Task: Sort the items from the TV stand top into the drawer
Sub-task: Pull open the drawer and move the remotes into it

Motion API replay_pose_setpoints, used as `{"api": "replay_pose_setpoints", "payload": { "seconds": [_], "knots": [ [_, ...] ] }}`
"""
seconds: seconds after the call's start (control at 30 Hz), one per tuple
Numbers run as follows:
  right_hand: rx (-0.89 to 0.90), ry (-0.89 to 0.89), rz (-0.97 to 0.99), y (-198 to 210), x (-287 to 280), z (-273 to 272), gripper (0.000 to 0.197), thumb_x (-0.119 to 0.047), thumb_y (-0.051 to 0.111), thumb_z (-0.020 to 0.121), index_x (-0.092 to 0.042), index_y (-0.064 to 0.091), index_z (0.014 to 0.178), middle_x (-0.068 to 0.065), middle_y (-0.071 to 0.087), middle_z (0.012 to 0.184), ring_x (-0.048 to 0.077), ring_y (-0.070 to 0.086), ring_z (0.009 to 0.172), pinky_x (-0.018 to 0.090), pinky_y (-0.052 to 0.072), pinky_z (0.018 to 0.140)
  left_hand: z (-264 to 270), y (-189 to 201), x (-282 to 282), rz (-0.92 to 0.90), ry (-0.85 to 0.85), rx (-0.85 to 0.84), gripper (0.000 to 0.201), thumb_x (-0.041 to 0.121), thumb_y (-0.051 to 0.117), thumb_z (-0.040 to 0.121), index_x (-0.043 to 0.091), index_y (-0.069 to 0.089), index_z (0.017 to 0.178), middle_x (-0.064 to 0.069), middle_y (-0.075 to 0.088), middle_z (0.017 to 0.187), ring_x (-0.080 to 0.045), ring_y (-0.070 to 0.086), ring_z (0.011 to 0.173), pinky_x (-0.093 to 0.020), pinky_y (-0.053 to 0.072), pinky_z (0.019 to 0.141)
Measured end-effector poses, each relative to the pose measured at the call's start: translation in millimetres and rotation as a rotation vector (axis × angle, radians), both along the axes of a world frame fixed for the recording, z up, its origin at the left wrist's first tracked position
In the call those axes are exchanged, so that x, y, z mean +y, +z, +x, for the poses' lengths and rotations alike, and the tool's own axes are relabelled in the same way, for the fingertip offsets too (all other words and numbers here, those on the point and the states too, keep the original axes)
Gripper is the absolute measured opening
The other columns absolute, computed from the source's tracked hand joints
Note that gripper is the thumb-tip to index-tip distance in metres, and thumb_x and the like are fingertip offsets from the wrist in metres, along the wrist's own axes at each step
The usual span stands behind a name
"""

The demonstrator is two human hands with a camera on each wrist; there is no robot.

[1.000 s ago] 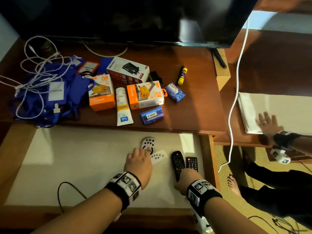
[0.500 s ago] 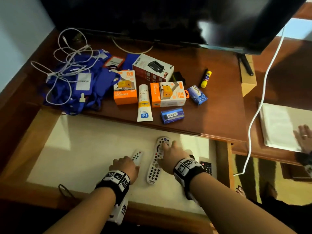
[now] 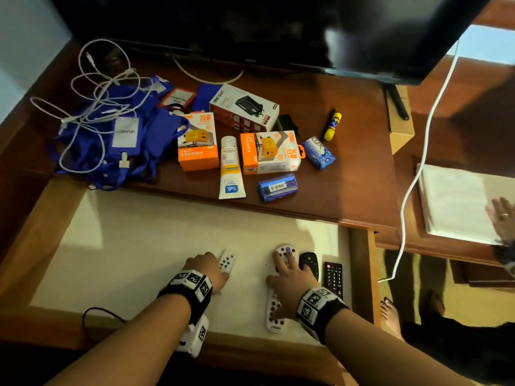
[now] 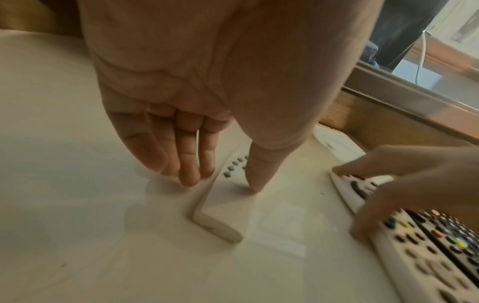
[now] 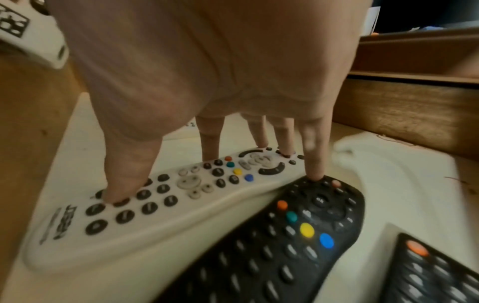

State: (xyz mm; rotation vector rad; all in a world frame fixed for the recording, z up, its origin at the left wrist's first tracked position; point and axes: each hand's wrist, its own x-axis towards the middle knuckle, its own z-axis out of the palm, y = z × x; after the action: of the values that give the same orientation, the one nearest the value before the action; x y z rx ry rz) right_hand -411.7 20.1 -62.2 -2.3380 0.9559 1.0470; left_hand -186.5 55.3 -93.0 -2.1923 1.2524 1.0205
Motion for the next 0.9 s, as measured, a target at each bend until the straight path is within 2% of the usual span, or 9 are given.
{"api": "replay_pose_setpoints", "payload": {
  "seconds": [0.13, 0.23, 0.3, 0.4, 0.53, 0.6, 0.67, 0.73, 0.9],
  "knots": [
    [0.019, 0.001, 0.008, 5, 7, -22, 0.082, -0.050, 0.076, 0.085, -0.025, 0.037, 0.153, 0.015, -0.012, 0.170, 0.046, -0.007, 0.155, 0.065, 0.027, 0.120, -10, 1, -11, -0.074, 0.050, 0.064, 0.051, 0.049, 0.057, 0.099, 0.012, 0.046, 0.131, -0.010, 0.065, 0.127, -0.030, 0.065, 0.109, -0.033, 0.046, 0.079],
    [-0.025, 0.001, -0.004, 6, 7, -32, 0.074, -0.042, 0.077, 0.086, -0.028, 0.041, 0.150, 0.013, -0.005, 0.171, 0.045, 0.000, 0.156, 0.062, 0.031, 0.118, -21, 0, -17, -0.068, -0.027, 0.122, 0.045, 0.048, 0.061, 0.096, 0.016, 0.051, 0.127, -0.007, 0.066, 0.125, -0.029, 0.065, 0.110, -0.034, 0.049, 0.085],
    [-0.099, -0.030, -0.024, 6, 2, -37, 0.068, -0.041, 0.074, 0.088, -0.032, 0.044, 0.148, 0.009, 0.008, 0.170, 0.038, 0.011, 0.155, 0.059, 0.033, 0.118, -30, -2, -17, -0.056, -0.082, 0.156, 0.041, 0.047, 0.066, 0.092, 0.020, 0.056, 0.122, -0.005, 0.067, 0.123, -0.027, 0.065, 0.108, -0.033, 0.051, 0.088],
    [-0.156, -0.206, -0.097, 9, -15, -46, 0.066, -0.048, 0.065, 0.091, -0.038, 0.037, 0.150, 0.004, 0.020, 0.166, 0.033, 0.022, 0.151, 0.057, 0.031, 0.119, -47, -8, -16, -0.052, -0.132, 0.186, 0.040, 0.047, 0.071, 0.089, 0.021, 0.058, 0.118, -0.003, 0.067, 0.120, -0.026, 0.065, 0.106, -0.033, 0.052, 0.086],
    [0.037, -0.435, -0.078, 4, -38, -60, 0.081, -0.063, 0.062, 0.088, -0.044, 0.020, 0.154, 0.014, 0.009, 0.168, 0.047, 0.017, 0.151, 0.066, 0.029, 0.115, -70, -9, -16, -0.045, -0.198, 0.220, 0.037, 0.045, 0.074, 0.089, 0.019, 0.062, 0.111, -0.004, 0.069, 0.110, -0.025, 0.065, 0.098, -0.031, 0.051, 0.081],
    [0.093, -0.510, -0.025, -5, -41, -65, 0.091, -0.070, 0.063, 0.082, -0.048, 0.013, 0.154, 0.016, 0.010, 0.167, 0.050, 0.022, 0.148, 0.066, 0.033, 0.113, -82, -10, -16, -0.030, -0.241, 0.224, 0.034, 0.046, 0.076, 0.088, 0.018, 0.064, 0.102, -0.003, 0.068, 0.099, -0.024, 0.065, 0.091, -0.031, 0.049, 0.075],
    [0.100, -0.569, 0.005, -14, -40, -68, 0.097, -0.074, 0.064, 0.078, -0.045, 0.013, 0.155, 0.016, 0.016, 0.164, 0.050, 0.025, 0.146, 0.066, 0.036, 0.111, -93, -10, -14, -0.016, -0.282, 0.231, 0.034, 0.046, 0.077, 0.086, 0.016, 0.067, 0.098, -0.004, 0.071, 0.097, -0.024, 0.069, 0.090, -0.031, 0.052, 0.074],
    [0.111, -0.575, 0.004, -19, -36, -69, 0.099, -0.076, 0.062, 0.077, -0.036, 0.018, 0.156, 0.016, 0.020, 0.163, 0.048, 0.024, 0.147, 0.066, 0.035, 0.112, -101, -11, -13, 0.000, -0.296, 0.248, 0.036, 0.045, 0.078, 0.086, 0.015, 0.071, 0.104, -0.004, 0.074, 0.102, -0.024, 0.070, 0.093, -0.033, 0.057, 0.080],
    [0.101, -0.520, 0.012, -20, -29, -73, 0.079, -0.064, 0.060, 0.088, -0.025, 0.033, 0.152, 0.011, 0.029, 0.158, 0.040, 0.033, 0.144, 0.063, 0.038, 0.110, -110, -9, -11, 0.034, -0.343, 0.241, 0.035, 0.044, 0.076, 0.087, 0.013, 0.072, 0.103, -0.005, 0.075, 0.099, -0.024, 0.072, 0.090, -0.036, 0.061, 0.083]
  ]
}}
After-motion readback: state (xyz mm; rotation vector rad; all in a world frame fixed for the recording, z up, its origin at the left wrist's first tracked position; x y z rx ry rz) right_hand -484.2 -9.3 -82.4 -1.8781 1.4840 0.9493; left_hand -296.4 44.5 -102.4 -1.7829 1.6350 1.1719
